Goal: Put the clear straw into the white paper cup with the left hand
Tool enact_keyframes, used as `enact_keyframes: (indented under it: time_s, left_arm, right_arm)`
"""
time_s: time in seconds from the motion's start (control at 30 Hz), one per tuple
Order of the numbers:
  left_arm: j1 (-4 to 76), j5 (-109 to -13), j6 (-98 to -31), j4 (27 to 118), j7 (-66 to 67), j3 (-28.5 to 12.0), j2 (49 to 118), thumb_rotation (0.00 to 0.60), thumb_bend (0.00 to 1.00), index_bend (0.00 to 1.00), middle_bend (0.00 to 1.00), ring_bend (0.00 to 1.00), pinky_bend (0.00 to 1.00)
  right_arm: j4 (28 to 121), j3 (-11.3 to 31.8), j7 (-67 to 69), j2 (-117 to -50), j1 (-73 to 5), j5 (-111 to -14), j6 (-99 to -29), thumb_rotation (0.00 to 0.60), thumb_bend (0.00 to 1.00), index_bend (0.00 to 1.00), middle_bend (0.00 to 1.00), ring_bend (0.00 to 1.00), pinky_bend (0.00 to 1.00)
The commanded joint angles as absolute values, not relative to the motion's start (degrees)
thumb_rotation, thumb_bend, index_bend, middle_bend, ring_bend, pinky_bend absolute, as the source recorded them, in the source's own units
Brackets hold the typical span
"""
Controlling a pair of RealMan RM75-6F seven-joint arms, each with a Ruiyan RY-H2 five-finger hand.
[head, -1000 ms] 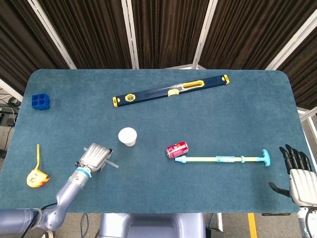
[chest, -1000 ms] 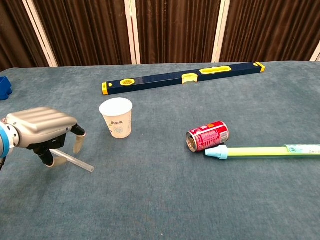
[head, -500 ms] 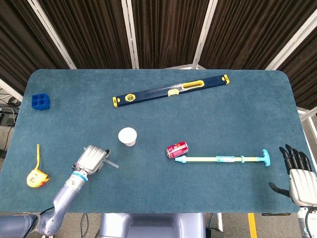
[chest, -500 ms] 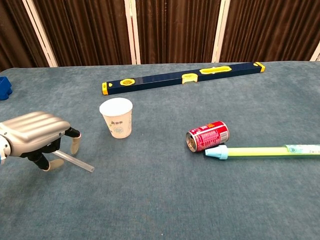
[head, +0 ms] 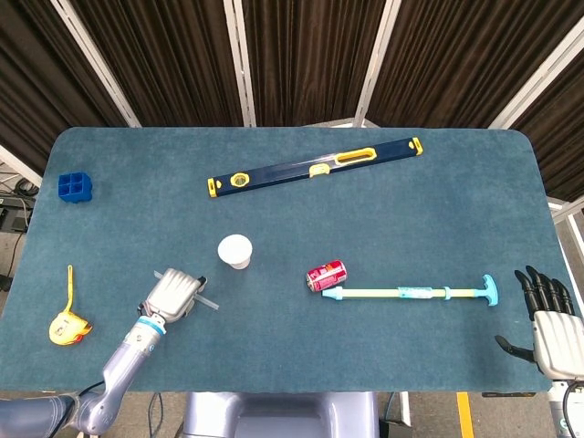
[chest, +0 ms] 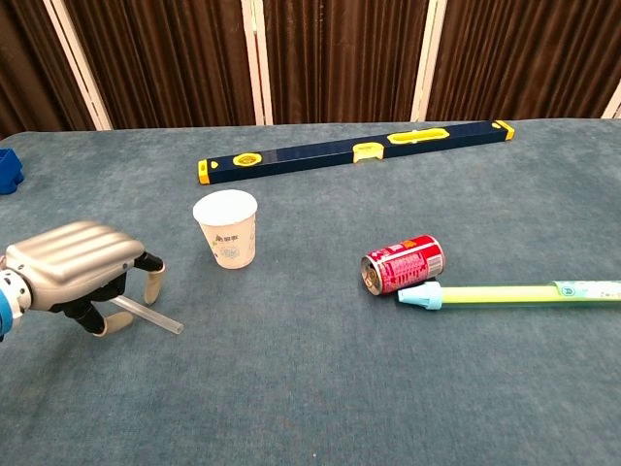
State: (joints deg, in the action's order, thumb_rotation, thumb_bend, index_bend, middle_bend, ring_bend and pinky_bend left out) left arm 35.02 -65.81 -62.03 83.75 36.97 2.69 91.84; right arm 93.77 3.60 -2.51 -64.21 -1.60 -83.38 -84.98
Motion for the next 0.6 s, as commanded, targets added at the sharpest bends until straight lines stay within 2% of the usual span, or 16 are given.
enact_keyframes:
  time_s: [0.03,0.33,0.6]
  left_arm:
    - [34.86,-65.87,-61.85,83.53,37.05,2.54,91.93,0.6,0.4,0.48,1.0,0.93,0.81]
    - [34.4,-65.77,-61.32,82.9,37.19,2.0,92.51,0.6,0.4,0.57,1.0,0.93,0.81]
    - [33.93,-66.08,-61.25,82.56,37.27,1.61,92.78,0.6,0.4,0.58,1.0,0.93,0.81]
  right_arm:
    - [93.77,3.6,-2.53,-64.21,-1.61,-83.39,-84.97,0.6,0.08,0.0,0.0,0.0,0.0]
    - [93.83,3.6,-2.55,-64.19,-1.61,-83.35,-84.95,0.6,0.08,0.0,0.0,0.0,0.0]
    - [93.79,3.58,-2.44,-64.16,-1.61,-83.38,-84.94,0.6,0.08,0.0,0.0,0.0,0.0]
